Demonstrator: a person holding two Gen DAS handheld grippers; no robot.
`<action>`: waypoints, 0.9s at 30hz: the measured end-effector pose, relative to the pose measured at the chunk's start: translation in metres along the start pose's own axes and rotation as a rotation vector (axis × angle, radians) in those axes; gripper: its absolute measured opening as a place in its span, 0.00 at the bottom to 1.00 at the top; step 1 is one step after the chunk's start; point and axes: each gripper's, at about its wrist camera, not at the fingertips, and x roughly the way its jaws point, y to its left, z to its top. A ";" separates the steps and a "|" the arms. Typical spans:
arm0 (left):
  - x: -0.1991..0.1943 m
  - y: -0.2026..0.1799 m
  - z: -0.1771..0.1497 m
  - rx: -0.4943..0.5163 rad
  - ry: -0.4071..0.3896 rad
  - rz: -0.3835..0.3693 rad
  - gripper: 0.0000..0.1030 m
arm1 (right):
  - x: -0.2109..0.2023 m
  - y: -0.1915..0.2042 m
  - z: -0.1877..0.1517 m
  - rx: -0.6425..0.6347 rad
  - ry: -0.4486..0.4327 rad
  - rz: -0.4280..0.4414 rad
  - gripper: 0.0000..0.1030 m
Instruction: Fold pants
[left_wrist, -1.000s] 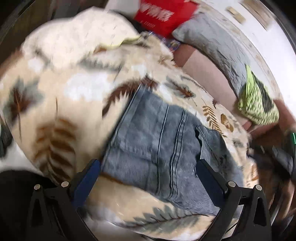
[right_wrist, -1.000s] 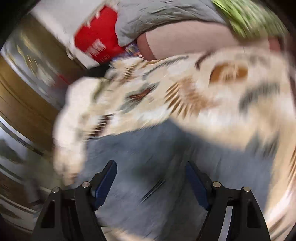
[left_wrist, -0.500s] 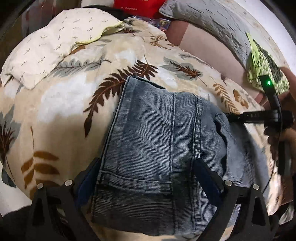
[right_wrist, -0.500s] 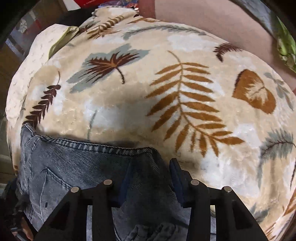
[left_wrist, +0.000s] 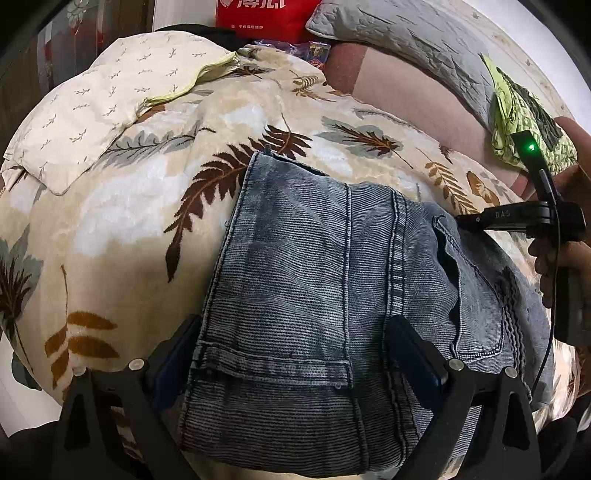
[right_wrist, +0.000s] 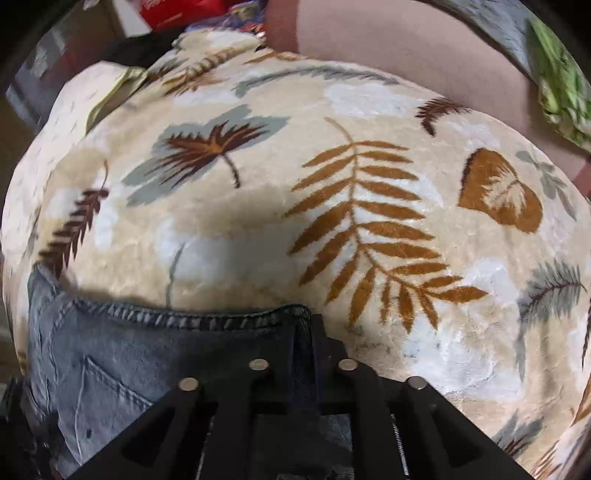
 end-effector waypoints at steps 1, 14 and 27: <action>0.000 0.000 0.000 0.002 -0.001 0.001 0.95 | -0.004 -0.004 0.000 0.018 -0.009 0.001 0.18; -0.001 0.000 0.000 -0.006 -0.007 0.010 0.95 | -0.027 -0.014 -0.033 0.166 0.036 0.269 0.21; -0.007 -0.001 -0.002 -0.008 -0.039 0.022 0.96 | -0.093 -0.033 -0.091 0.243 -0.137 0.290 0.67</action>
